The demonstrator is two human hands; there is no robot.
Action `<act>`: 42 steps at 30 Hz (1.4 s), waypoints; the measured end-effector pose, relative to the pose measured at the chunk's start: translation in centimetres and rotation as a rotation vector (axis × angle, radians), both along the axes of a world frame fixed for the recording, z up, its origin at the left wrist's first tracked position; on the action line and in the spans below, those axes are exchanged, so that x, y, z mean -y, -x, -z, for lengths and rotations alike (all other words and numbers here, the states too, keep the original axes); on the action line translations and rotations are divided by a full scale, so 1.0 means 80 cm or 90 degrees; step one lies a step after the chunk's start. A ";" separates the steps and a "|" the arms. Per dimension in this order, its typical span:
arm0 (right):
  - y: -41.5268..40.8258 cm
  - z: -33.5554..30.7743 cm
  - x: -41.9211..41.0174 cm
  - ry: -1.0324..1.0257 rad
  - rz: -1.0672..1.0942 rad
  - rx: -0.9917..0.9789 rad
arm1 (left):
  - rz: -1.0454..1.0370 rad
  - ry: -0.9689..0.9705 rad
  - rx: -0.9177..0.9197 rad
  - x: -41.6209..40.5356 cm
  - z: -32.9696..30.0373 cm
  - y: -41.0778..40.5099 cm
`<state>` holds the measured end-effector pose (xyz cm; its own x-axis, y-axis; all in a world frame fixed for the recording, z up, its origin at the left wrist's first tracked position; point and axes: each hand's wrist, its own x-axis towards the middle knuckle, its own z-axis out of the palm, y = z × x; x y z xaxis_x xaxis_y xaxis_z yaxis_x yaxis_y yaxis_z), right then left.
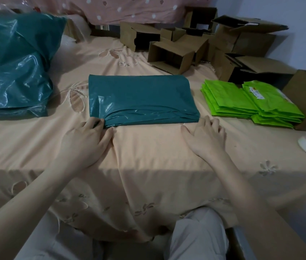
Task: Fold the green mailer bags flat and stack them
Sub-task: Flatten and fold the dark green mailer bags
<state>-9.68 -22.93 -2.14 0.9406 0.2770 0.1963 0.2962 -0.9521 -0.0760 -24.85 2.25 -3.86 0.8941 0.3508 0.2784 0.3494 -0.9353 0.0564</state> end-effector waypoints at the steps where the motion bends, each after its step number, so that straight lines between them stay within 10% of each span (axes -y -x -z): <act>1: 0.000 -0.001 0.001 -0.017 -0.004 0.013 | -0.018 0.020 0.016 0.002 -0.004 0.000; 12: -0.022 -0.062 -0.063 -0.107 -0.281 0.056 | 0.120 0.067 0.091 0.032 -0.048 -0.063; 28: -0.138 -0.073 -0.137 -0.055 -0.246 -0.082 | 0.297 0.061 0.009 -0.005 -0.043 -0.112; 33: -0.130 -0.074 -0.112 -0.073 -0.177 -0.123 | 0.168 0.035 0.114 -0.021 -0.047 -0.116; 42: -0.115 -0.066 -0.056 -0.230 -0.131 -0.159 | -0.056 0.624 0.202 -0.008 -0.040 -0.142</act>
<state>-0.46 -18.46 3.12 0.9040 0.4180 0.0895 0.4063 -0.7754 -0.4834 -13.50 2.91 -0.68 0.7896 0.6112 0.0540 0.2505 -0.4015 0.8809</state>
